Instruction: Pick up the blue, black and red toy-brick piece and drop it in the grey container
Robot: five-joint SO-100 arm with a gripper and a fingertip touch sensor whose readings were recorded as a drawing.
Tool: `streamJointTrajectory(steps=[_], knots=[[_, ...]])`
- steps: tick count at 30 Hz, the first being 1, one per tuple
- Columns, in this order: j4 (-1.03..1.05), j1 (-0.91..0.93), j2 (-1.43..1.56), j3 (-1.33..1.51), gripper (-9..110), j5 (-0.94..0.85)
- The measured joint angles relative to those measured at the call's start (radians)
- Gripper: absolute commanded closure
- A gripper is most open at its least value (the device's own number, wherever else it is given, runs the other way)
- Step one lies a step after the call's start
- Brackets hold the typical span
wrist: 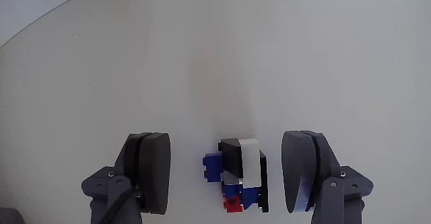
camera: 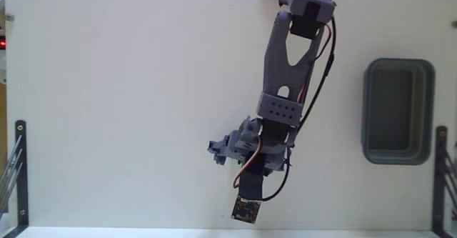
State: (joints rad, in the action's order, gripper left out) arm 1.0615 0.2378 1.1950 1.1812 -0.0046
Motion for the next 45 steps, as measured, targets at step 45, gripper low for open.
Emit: streamJointTrajectory(steps=[45], knots=[[-0.028, 0.0, 0.002, 0.048, -9, 0.0]])
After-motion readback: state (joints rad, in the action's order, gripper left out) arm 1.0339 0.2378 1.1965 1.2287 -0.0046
